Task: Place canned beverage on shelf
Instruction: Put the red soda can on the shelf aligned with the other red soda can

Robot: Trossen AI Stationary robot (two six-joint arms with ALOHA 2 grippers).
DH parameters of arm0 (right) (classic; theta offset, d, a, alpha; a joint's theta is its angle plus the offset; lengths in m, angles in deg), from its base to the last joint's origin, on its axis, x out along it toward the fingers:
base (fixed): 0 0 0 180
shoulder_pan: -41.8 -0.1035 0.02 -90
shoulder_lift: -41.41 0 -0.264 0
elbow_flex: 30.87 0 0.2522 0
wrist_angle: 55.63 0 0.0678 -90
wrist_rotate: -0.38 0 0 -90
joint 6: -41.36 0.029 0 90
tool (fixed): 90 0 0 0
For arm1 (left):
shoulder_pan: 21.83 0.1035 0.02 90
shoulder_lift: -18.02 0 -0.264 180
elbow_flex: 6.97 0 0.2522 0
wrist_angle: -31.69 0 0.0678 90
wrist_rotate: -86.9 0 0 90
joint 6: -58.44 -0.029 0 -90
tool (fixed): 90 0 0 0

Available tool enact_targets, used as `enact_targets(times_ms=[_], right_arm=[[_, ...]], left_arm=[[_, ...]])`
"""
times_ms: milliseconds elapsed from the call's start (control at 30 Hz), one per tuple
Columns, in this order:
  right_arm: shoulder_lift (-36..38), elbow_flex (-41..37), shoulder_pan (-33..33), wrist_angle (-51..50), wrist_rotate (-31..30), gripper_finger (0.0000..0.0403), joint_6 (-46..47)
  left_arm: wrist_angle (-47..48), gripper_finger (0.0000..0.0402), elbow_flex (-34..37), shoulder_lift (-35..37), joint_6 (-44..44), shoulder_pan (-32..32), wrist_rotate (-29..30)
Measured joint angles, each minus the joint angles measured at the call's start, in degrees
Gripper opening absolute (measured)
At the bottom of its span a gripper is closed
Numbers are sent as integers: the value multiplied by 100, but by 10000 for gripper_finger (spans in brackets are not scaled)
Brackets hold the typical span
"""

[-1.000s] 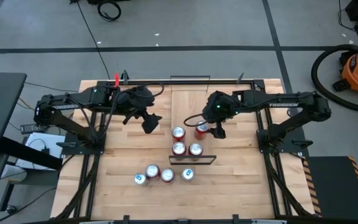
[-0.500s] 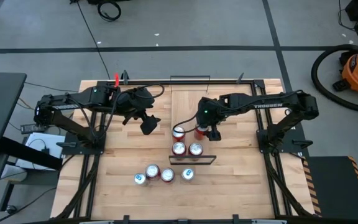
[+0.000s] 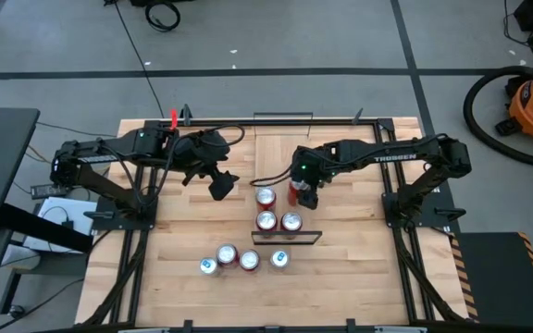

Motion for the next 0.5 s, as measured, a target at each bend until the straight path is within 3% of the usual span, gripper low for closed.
enact_targets(times_ms=[500], right_arm=[[-3, -4, -535, -65, -905, 330, 2148]], left_arm=[[-2, 355, 0, 0, 2, 0, 0]])
